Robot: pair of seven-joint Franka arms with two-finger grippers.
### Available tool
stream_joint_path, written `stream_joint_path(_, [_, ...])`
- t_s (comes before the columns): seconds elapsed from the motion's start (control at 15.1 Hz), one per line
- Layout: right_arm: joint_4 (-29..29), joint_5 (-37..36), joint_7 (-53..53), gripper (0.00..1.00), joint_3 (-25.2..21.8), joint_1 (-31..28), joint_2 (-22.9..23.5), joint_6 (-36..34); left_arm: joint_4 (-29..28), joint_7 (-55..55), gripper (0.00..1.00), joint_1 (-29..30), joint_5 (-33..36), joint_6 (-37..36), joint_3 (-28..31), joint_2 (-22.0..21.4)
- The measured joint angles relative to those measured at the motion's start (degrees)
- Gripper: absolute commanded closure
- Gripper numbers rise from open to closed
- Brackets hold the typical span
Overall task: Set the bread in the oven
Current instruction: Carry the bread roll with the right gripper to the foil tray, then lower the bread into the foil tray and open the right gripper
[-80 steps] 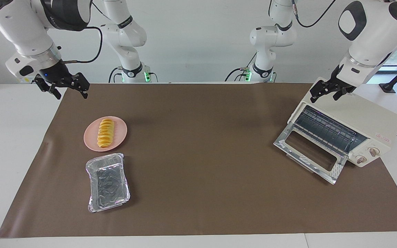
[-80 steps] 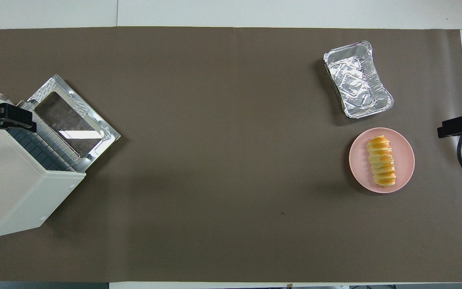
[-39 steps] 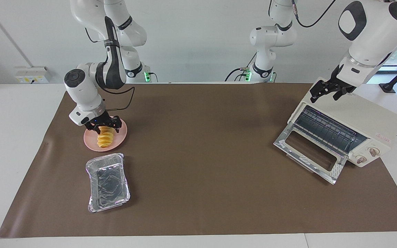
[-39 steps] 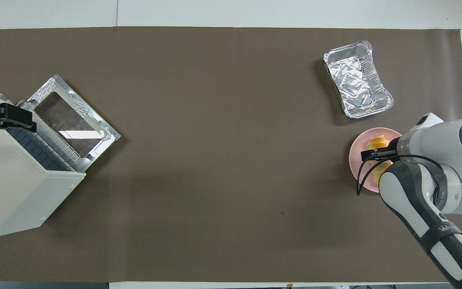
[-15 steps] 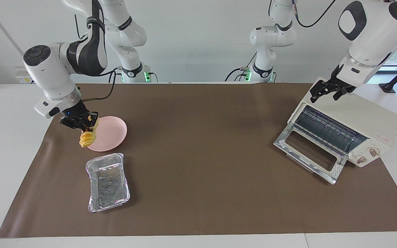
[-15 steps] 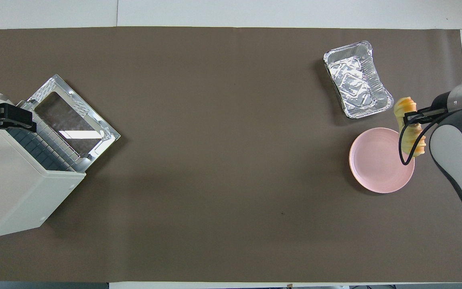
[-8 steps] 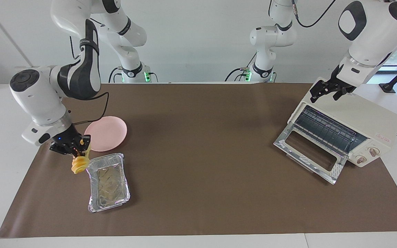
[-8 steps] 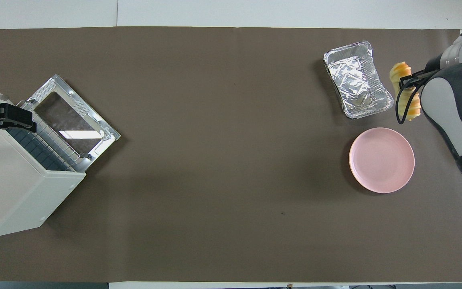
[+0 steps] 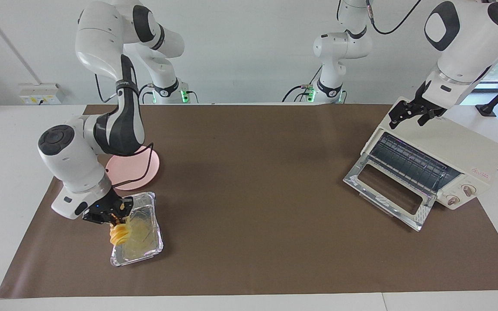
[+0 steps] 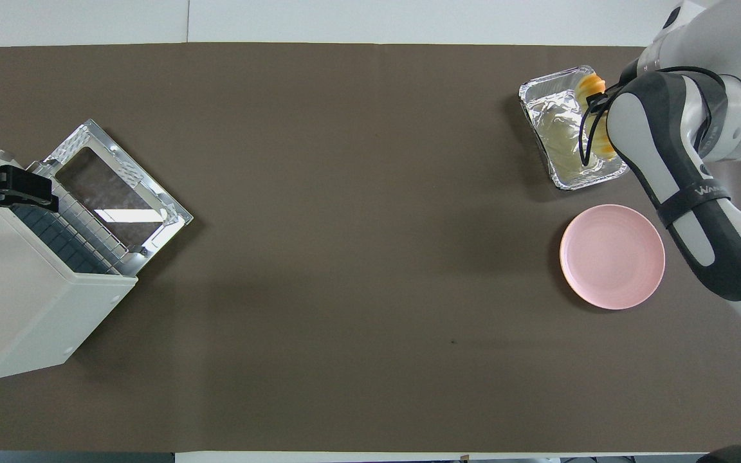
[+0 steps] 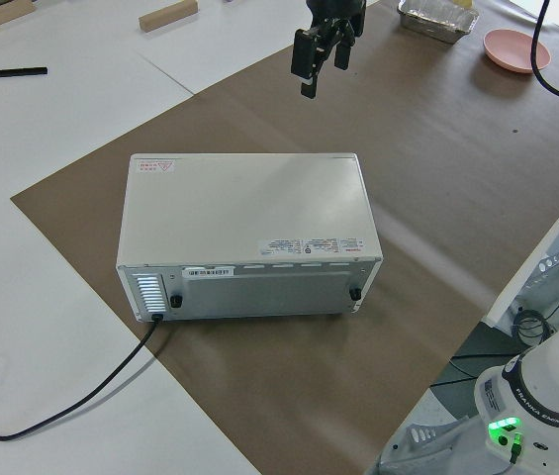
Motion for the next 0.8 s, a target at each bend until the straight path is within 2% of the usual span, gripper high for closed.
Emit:
stream_joint_path(0.6, [-0.1, 0.0, 3.0, 0.69, -0.1, 0.0, 0.9, 3.4, 0.0, 0.0, 0.00, 0.0, 0.0, 0.0, 0.0, 0.0])
stream_joint_path(0.66, [-0.3, 0.0, 3.5, 0.62, -0.1, 0.2, 1.1, 3.6, 0.0, 0.0, 0.00, 0.0, 0.0, 0.0, 0.0, 0.0])
stream_joint_path(0.73, [-0.8, 0.0, 4.0, 0.46, 0.0, 0.4, 1.3, 4.4, 0.0, 0.0, 0.00, 0.0, 0.0, 0.0, 0.0, 0.0])
stream_joint_path(0.8, [-1.8, 0.0, 4.4, 0.25, 0.0, 0.6, 1.4, 5.7, 0.0, 0.0, 0.00, 0.0, 0.0, 0.0, 0.0, 0.0])
